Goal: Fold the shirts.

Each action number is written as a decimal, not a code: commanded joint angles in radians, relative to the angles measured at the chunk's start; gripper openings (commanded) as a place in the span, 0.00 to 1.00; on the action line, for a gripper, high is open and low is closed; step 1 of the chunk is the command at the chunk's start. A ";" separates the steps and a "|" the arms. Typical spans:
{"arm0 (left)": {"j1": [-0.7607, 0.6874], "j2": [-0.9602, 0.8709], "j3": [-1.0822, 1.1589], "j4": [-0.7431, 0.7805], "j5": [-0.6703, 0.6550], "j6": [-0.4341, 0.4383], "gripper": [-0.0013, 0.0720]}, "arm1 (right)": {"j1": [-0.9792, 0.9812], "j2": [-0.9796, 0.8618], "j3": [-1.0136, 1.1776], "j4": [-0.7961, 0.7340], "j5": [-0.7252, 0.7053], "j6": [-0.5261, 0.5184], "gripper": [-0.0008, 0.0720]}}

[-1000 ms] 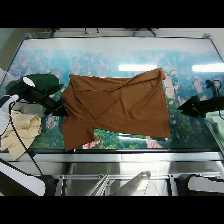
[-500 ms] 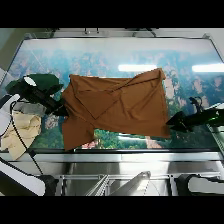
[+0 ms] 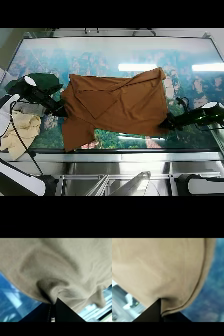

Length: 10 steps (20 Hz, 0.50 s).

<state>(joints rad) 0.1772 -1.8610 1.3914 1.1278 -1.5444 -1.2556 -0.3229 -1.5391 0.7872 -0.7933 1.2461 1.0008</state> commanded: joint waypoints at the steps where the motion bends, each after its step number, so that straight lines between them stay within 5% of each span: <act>1: 0.019 0.125 0.003 -0.090 -0.092 0.058 0.05 | -0.020 0.133 0.064 0.082 0.179 -0.024 0.03; 7: 0.127 0.607 0.005 -0.831 -0.274 0.230 0.05 | -0.235 0.686 0.270 0.309 0.220 -0.074 0.03; 10: 0.221 0.858 0.069 -1.123 -0.262 0.329 0.05 | -0.369 0.882 0.409 0.429 0.074 -0.072 0.03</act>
<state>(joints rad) 0.3237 -1.2259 1.4166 0.3626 -1.7847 -1.0302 -0.5800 -0.8513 1.0794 -0.5003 1.4246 0.9340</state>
